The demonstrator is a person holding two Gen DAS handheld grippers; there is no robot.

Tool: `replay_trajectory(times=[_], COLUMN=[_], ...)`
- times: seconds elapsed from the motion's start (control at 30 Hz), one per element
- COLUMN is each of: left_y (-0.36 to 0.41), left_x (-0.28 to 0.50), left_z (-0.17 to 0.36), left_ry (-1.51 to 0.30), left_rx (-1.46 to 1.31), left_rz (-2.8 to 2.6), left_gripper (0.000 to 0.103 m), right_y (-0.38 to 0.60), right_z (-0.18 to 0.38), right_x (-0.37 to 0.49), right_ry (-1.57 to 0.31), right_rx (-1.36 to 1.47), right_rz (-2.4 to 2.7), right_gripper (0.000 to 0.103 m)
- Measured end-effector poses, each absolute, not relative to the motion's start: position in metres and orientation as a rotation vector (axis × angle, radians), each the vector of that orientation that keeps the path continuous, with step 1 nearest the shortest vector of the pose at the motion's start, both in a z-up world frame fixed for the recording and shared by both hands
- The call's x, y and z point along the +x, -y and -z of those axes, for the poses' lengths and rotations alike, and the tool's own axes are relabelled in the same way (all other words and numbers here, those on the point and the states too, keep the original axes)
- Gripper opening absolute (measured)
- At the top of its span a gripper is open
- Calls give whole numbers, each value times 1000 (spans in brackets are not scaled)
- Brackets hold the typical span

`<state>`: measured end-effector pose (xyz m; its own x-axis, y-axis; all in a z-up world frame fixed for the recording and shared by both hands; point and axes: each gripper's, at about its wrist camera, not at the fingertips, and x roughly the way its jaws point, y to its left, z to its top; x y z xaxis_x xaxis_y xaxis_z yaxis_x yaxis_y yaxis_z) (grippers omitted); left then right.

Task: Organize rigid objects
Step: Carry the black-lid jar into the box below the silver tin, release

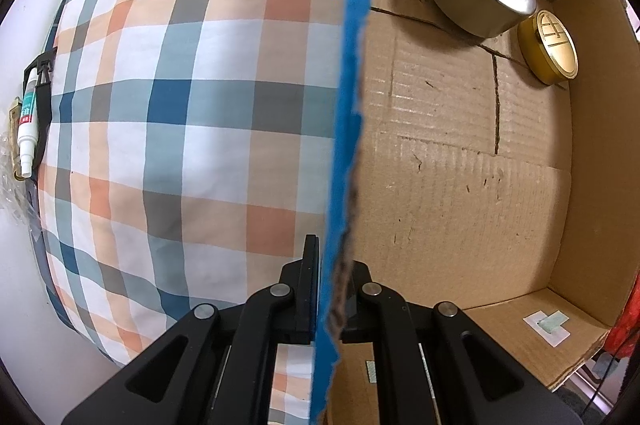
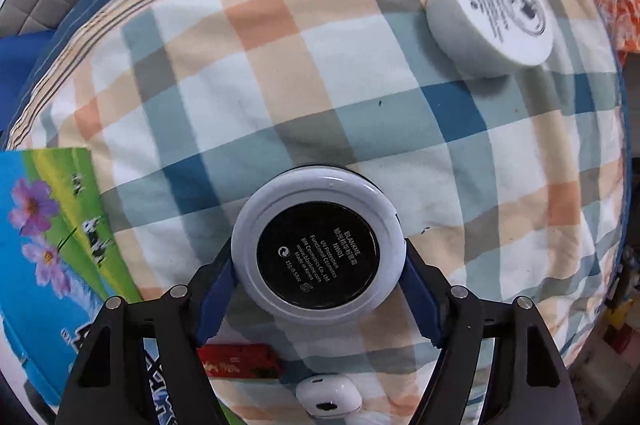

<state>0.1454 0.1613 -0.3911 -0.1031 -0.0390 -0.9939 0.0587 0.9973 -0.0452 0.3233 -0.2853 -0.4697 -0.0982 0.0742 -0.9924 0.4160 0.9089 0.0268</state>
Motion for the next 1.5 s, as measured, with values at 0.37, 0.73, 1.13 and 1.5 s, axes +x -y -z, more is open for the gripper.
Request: replay_trajectory(times=[0.37,0.73,1.13,1.5], left_y=[-164,-166,-168,-166], left_x=[144,139,137,138], left_z=[390,386,381,379], left_ry=[-1665,-1655,-1645,-1649], left_rx=[7,7,-4,-3], left_rz=[82,85,89,91], left_gripper=[4,4,4,4], right_y=[230,144,90,56], right_z=[367,273,275,324], right_x=[303,248,231,236], right_ry=[-1514,-1442,-1458,-1520], right_rx=[340,333,337,376], right_rz=[92,-117,-181,-233], right_gripper=[78,78,78,78])
